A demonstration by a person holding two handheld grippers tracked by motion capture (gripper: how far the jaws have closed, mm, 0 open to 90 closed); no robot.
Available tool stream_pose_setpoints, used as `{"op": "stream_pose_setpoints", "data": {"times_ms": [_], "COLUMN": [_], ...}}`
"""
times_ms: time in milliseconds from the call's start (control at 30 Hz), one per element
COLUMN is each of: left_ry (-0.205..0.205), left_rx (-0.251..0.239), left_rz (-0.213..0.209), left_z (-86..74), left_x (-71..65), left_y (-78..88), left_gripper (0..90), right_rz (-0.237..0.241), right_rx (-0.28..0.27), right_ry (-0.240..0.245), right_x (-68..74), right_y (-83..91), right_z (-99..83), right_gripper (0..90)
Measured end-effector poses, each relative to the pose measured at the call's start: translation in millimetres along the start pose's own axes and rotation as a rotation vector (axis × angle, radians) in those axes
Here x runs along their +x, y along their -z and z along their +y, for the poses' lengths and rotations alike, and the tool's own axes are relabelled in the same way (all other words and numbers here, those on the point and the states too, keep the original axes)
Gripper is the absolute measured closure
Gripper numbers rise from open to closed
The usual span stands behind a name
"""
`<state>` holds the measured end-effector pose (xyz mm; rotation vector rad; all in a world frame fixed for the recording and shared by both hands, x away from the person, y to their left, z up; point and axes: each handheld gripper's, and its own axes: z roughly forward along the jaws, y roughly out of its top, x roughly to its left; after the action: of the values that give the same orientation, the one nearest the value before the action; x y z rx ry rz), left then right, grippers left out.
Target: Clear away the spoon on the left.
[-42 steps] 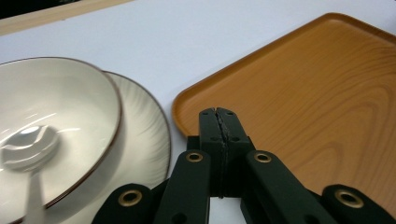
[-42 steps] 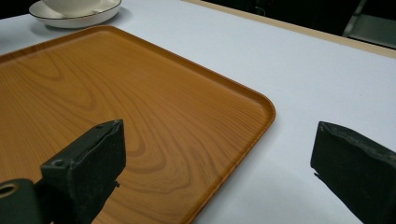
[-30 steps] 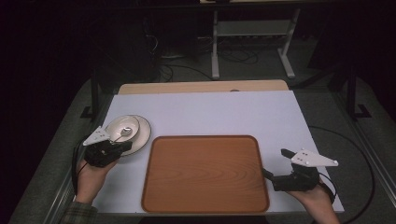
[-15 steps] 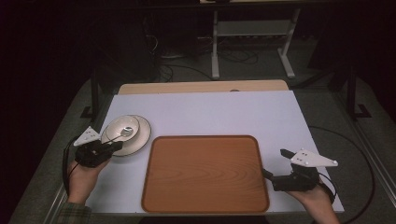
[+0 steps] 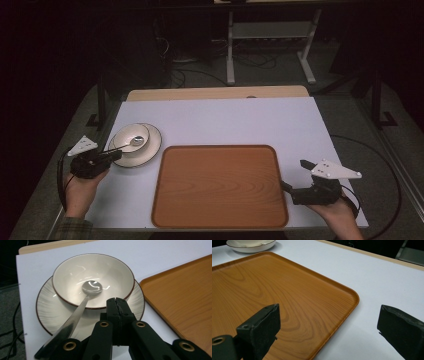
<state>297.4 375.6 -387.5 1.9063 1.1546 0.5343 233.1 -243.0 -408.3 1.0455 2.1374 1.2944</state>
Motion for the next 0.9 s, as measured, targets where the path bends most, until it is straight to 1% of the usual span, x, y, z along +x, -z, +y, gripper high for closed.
{"op": "stream_pose_setpoints", "data": {"times_ms": [267, 500, 900], "left_ry": [0.020, 0.037, 0.055], "left_rx": [-0.007, -0.013, -0.033], "left_rz": [0.032, 0.056, 0.093], "left_z": [-2.8, -4.1, 1.2], "left_x": [11.3, 20.3, 31.6], "left_y": [4.8, 4.5, 1.4], "left_gripper": [89.7, 89.7, 89.7], "right_rz": [-0.002, -0.004, -0.004], "right_rx": [0.004, 0.005, 0.006], "right_ry": [0.002, 0.003, 0.001], "right_x": [0.1, 0.4, 0.6], "right_y": [-0.7, -1.0, -2.0], "right_z": [-0.1, -0.1, -0.2], "right_gripper": [4.2, 4.2, 4.2]}}
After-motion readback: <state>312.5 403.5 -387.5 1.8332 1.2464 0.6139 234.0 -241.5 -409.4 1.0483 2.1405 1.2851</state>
